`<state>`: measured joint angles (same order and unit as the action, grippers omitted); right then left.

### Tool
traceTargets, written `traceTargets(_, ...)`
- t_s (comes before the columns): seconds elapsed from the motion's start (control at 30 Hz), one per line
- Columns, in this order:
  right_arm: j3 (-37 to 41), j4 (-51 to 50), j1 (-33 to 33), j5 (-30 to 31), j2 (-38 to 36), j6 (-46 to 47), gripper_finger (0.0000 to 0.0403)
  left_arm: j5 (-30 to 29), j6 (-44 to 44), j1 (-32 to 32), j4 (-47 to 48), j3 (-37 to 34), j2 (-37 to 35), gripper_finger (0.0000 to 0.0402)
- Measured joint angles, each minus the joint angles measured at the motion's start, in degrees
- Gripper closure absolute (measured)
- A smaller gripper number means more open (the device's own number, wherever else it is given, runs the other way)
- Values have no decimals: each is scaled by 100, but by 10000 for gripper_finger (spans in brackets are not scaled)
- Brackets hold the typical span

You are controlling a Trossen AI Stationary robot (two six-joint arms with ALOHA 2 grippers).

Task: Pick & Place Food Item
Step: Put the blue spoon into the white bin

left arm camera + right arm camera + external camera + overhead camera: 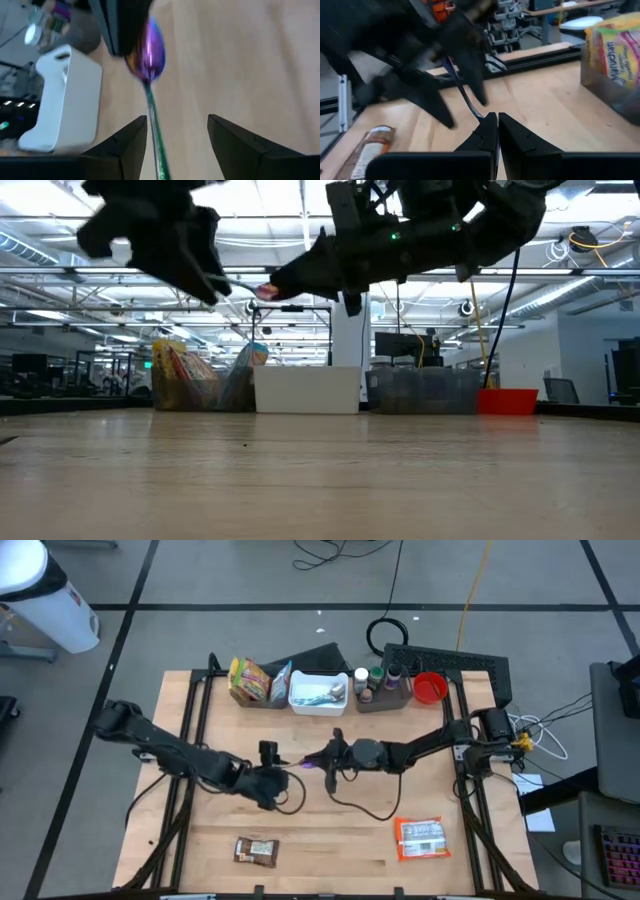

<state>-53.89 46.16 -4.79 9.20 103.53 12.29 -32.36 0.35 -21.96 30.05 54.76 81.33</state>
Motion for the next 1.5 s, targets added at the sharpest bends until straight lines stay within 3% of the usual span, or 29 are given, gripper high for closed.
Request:
traceTargets(0.33,0,51,25,-184,0,9,403,-830,108,17,144,0,372,210)
traceTargets(0.77,-9,99,19,-29,-13,-83,403,-815,254,15,553,490,371,249)
traceTargets(1.2,-11,79,19,-5,-9,-79,403,-754,22,93,877,570,373,245)
traceTargets(1.5,-7,90,19,-5,-9,-104,403,-623,-85,179,979,570,380,293)
